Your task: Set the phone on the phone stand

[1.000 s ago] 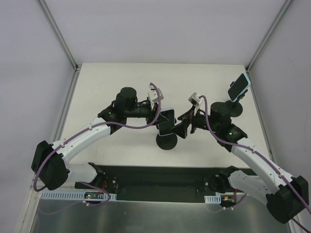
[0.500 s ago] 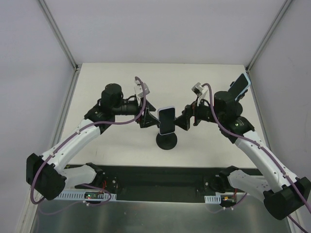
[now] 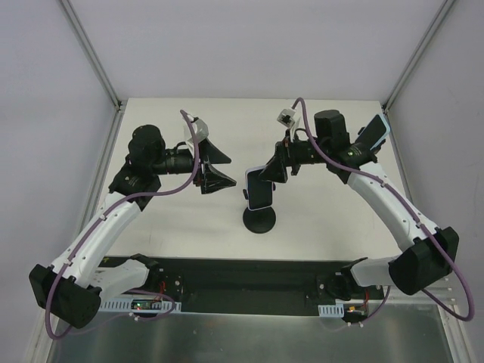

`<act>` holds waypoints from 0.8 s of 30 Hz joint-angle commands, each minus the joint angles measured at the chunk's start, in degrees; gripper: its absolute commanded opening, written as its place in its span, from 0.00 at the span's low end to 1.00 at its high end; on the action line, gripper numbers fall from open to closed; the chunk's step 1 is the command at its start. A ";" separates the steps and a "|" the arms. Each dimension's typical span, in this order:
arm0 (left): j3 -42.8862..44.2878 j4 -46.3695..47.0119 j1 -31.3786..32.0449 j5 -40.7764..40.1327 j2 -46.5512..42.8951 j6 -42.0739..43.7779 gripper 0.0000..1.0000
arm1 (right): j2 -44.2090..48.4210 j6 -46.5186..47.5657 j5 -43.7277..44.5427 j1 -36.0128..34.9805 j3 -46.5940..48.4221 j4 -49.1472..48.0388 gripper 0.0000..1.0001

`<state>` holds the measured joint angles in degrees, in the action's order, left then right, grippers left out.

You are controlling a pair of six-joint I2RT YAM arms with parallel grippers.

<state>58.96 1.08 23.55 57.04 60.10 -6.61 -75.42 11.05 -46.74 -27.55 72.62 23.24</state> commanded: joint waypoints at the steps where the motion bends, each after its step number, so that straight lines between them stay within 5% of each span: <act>1: -2.52 4.27 -0.26 4.13 -3.40 -0.86 0.79 | -2.62 4.51 -11.87 0.30 4.02 1.72 0.77; 15: -5.79 5.07 1.67 3.43 -6.66 -0.24 0.79 | -4.30 3.37 -9.51 -0.14 2.09 -0.57 0.34; 24: -5.96 4.89 2.72 3.52 -6.66 0.11 0.79 | -2.89 3.19 -7.22 -0.31 -0.46 -1.36 0.31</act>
<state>53.41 3.79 25.21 58.57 54.24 -6.92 -80.09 14.35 -54.87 -27.53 72.95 23.66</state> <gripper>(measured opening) 0.786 0.345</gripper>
